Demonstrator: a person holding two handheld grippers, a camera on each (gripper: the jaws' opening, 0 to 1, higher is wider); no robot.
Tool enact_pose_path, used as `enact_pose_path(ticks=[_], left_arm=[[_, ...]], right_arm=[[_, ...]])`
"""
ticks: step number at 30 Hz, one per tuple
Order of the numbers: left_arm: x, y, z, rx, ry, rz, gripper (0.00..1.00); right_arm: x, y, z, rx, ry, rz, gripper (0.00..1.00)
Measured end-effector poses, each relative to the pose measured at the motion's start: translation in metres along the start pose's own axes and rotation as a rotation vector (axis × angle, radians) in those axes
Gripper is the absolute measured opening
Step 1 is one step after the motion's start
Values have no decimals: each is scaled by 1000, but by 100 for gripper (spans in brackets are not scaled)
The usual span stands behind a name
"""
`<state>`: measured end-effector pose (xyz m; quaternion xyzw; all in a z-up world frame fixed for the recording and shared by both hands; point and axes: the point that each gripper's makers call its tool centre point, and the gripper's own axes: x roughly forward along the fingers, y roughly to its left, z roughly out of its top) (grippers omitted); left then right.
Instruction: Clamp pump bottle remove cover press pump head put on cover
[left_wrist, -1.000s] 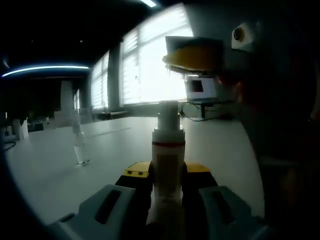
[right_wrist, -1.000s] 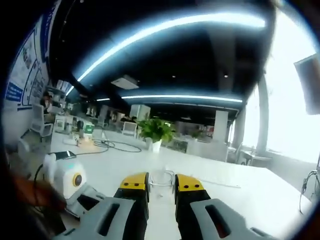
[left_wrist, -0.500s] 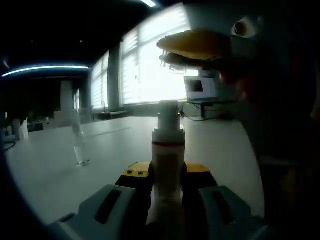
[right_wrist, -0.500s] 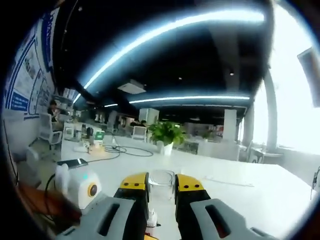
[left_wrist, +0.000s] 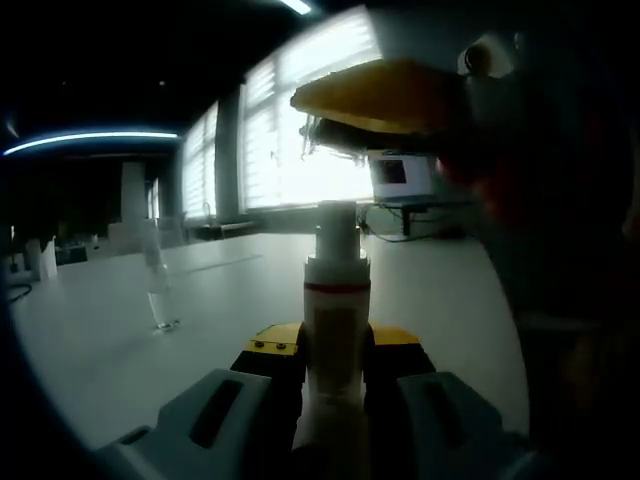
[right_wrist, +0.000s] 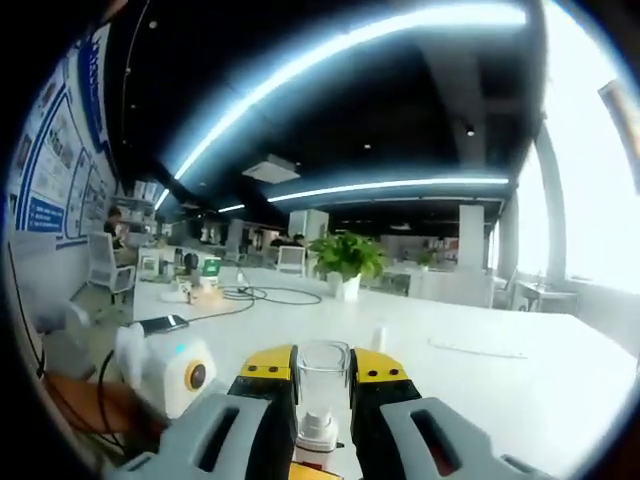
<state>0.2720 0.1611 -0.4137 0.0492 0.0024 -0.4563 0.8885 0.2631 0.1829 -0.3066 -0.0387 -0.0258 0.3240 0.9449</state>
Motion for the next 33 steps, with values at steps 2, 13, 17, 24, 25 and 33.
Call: enact_pose_path(ticks=[2,13,17,24,25,33], left_arm=[[0,0,0,0,0,0,13],[0,0,0,0,1,0,13],[0,1,0,0,1,1,13],[0,0,0,1,0,1,13],[0,0,0,0,0,1,13],[0,0,0,1,1,1,13]], right_arm=[[1,0,-3,4,8,1,15],[3,0,-15,25,37,11,15],[3,1,-15,31,35,13,15],[2,6,-15,49,34,31,15],[2,6,-15,48,33,31,15],[2,4,-18,31,47,15,15]])
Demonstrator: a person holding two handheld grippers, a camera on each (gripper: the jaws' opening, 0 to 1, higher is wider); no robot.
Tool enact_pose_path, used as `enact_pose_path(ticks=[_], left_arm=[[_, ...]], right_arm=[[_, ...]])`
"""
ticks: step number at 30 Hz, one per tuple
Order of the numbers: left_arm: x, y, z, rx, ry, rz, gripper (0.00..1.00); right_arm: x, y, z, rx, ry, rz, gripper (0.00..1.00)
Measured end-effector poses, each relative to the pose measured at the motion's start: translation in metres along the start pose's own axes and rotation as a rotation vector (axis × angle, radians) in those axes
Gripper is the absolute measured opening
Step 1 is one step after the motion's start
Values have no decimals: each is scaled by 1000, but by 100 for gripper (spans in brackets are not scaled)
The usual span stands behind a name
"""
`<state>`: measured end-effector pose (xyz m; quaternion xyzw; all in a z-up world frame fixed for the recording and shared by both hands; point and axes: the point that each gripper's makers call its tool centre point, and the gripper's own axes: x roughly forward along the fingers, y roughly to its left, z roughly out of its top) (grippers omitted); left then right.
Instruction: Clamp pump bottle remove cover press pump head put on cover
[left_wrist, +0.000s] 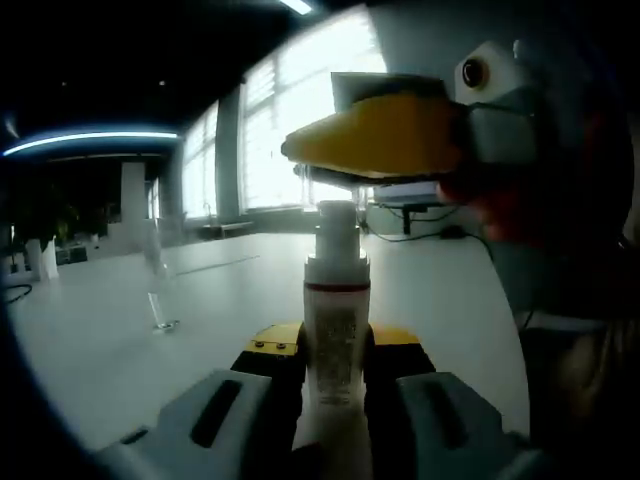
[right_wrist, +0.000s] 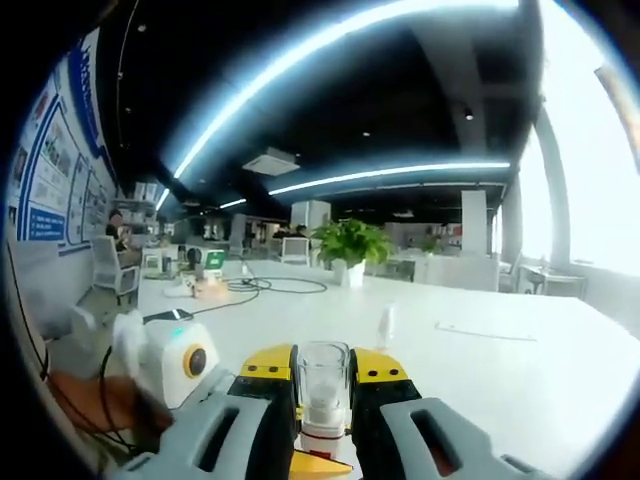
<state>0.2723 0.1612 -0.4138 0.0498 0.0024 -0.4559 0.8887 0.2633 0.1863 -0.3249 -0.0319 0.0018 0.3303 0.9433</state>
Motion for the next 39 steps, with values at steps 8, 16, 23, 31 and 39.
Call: enact_pose_path(ticks=[8,16,23,31,39], left_arm=[[0,1,0,0,0,1,13],[0,0,0,0,0,-1,13],[0,0,0,2,1,-1,13],[0,0,0,1,2,0,13],[0,0,-1,1,4,2,13]], right_arm=[[0,0,-6,14,9,5,15],[-1,2,-10,24,12,8,15],[-1,1,-15,25,19,7,15],[-1,0,-19,32,26,11,15],[0,0,-20,42,15,16,15]])
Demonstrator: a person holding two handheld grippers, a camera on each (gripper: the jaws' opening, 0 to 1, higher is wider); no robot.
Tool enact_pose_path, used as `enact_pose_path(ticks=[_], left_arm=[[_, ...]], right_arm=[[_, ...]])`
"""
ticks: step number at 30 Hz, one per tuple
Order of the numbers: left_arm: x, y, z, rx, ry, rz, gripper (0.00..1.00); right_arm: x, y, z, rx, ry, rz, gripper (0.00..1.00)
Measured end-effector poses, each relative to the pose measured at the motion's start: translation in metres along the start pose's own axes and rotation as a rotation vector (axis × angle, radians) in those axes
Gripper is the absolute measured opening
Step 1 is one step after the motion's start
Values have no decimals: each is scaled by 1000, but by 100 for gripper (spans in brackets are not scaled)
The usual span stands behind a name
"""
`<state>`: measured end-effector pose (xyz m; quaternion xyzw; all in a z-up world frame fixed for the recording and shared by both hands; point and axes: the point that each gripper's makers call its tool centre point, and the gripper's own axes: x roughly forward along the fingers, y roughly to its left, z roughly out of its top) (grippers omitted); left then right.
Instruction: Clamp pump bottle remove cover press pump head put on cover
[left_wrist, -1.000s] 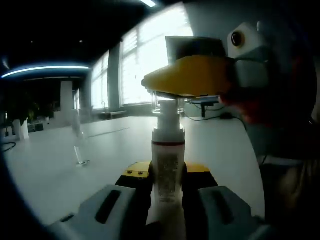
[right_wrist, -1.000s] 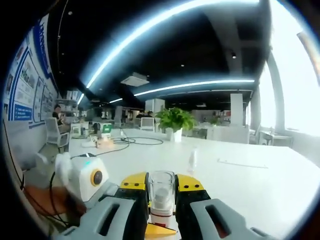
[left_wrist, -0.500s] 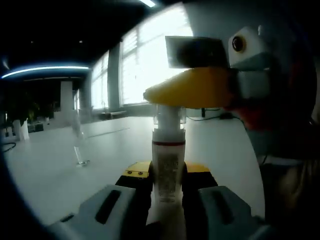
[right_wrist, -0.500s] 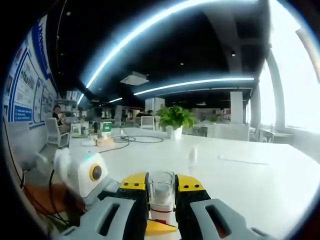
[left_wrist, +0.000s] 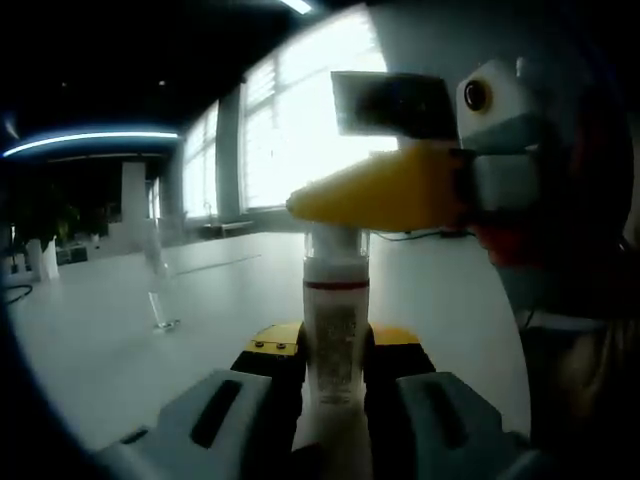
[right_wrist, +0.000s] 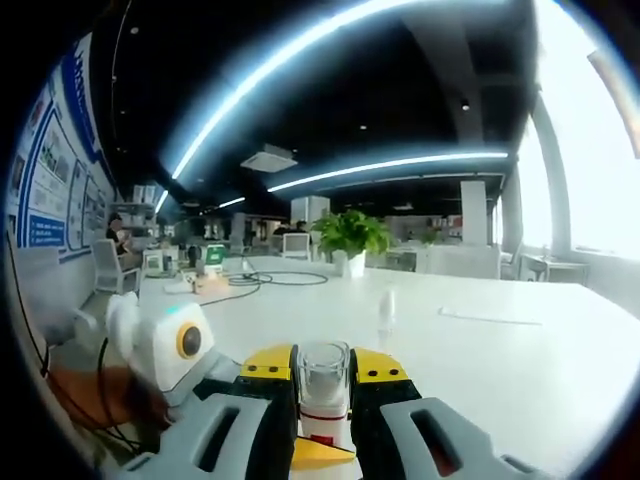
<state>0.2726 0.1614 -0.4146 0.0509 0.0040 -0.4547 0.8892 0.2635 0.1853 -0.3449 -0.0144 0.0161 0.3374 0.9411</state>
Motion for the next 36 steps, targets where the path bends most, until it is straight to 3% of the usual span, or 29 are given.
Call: enact_pose_path(ticks=[8,21,36], left_arm=[[0,0,0,7,-1,-3,13],[0,2,-1,-10,4,4,14],[0,1,-1,-5,4,1,14]], right_arm=[[1,-3,-1,41,34,29,15],[5,0,-3,-5,53,35,15],[1,-3,17,-19,-15,13,18]])
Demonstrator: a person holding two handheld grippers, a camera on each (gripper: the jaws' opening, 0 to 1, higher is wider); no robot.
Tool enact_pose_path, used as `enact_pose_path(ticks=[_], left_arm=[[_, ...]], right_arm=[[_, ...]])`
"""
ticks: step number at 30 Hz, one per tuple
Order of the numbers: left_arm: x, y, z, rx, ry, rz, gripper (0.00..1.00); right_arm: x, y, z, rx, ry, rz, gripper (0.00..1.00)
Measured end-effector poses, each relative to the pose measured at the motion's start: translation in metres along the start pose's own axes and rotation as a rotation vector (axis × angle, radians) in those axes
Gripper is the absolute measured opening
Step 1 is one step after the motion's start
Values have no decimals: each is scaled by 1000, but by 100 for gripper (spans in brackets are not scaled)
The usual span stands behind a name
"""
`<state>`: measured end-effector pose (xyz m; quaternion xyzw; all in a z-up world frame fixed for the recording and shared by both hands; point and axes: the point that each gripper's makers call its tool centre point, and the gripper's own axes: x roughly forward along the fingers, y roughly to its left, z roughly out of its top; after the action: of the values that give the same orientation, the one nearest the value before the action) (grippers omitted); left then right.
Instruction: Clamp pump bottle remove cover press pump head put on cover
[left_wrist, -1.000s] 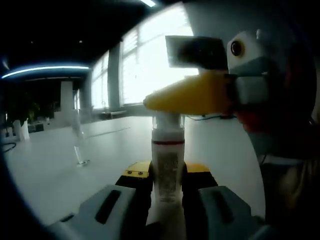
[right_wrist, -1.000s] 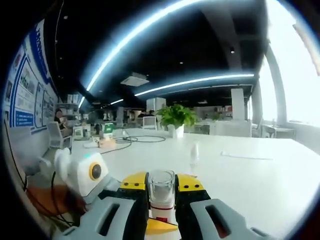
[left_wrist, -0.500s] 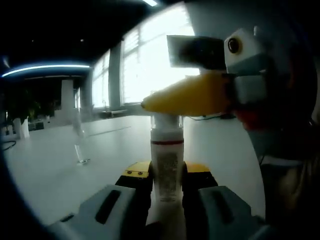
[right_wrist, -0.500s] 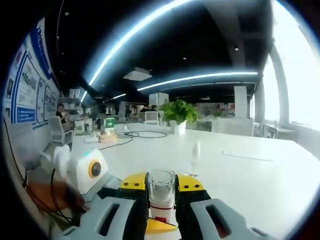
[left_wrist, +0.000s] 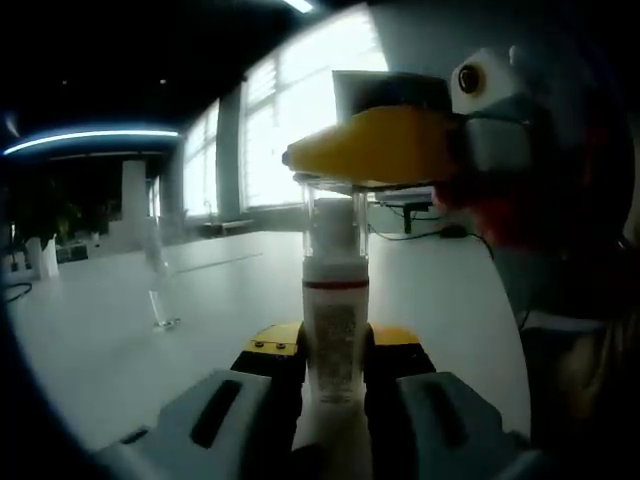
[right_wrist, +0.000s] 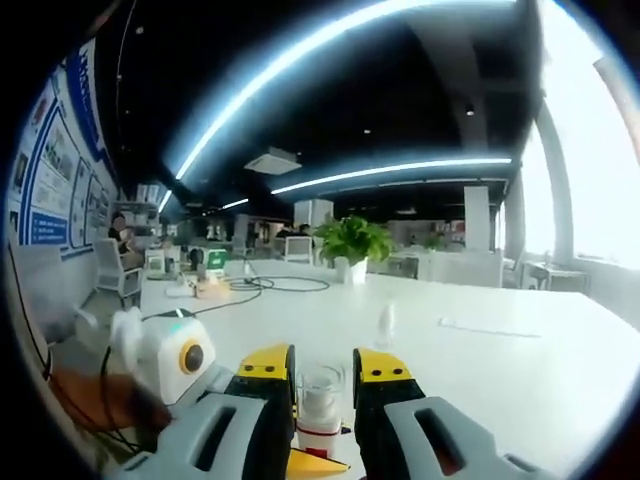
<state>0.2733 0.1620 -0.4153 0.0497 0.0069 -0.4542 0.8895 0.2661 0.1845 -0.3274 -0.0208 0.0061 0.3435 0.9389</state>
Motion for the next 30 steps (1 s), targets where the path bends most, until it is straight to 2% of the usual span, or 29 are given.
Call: enact_pose_path(ticks=[7,19,24,27,30], left_arm=[[0,0,0,1,0,-1,13],[0,0,0,3,0,-2,13],[0,0,0,2,0,-2,13],[0,0,0,1,0,-2,13],[0,-1,0,1,0,-3,13]], right_arm=[[-4,0,11,-5,-32,-6,17],[-15,-13,28,-11,-90,-56,13],[-18,-22,29,-33,-90,-88,8],[-20,-28,26,-29,-81,-106,0],[-23,-33,25,-29,-79,-120,0]])
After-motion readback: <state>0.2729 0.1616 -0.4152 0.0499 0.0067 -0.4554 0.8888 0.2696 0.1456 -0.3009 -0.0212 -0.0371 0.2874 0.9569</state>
